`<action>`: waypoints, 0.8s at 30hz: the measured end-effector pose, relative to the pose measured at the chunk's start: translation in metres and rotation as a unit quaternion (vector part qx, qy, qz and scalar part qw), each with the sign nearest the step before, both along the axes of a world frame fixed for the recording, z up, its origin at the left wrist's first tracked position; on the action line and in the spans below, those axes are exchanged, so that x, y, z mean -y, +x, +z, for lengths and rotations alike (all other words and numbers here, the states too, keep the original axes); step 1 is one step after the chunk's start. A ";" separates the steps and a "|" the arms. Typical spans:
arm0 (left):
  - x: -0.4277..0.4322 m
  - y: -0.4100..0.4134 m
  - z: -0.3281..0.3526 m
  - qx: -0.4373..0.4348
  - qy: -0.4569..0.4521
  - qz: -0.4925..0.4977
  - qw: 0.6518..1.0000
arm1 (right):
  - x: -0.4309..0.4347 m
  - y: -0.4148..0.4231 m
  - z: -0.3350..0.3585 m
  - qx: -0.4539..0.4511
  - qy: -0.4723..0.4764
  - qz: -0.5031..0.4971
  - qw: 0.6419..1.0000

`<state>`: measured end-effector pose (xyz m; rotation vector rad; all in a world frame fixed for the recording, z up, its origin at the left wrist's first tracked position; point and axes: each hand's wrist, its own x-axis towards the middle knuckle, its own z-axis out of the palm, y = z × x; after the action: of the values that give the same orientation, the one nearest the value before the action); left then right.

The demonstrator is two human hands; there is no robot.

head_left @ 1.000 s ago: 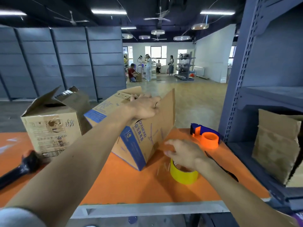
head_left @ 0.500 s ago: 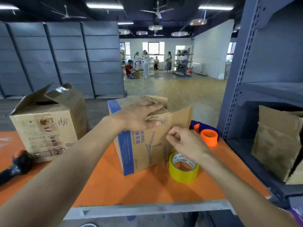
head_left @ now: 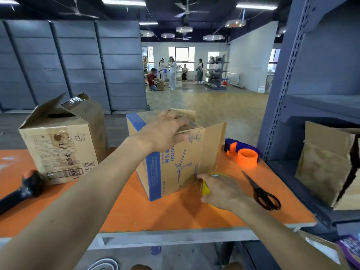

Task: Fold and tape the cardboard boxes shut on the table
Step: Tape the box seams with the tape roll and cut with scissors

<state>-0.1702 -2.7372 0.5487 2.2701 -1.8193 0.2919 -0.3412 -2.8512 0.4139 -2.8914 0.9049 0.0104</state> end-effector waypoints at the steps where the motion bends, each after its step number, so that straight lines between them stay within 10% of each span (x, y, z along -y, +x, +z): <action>1: -0.004 0.002 0.003 -0.012 0.005 -0.015 1.000 | -0.001 -0.001 0.001 0.008 -0.004 0.004 1.000; 11: -0.054 -0.026 -0.020 -0.030 -0.215 -0.054 0.975 | -0.019 -0.033 0.051 0.160 0.117 0.067 0.978; 17: -0.068 -0.052 -0.066 -0.349 -0.022 -0.096 0.932 | -0.035 -0.053 0.071 0.212 0.133 0.122 0.960; 24: -0.078 -0.080 -0.085 -0.244 -0.125 -0.106 0.956 | -0.038 -0.054 0.071 0.300 0.183 0.105 0.930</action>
<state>-0.2499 -2.6592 0.4640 1.7596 -1.6326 -0.0707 -0.3957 -2.8128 0.4850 -2.3938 0.4204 -0.5848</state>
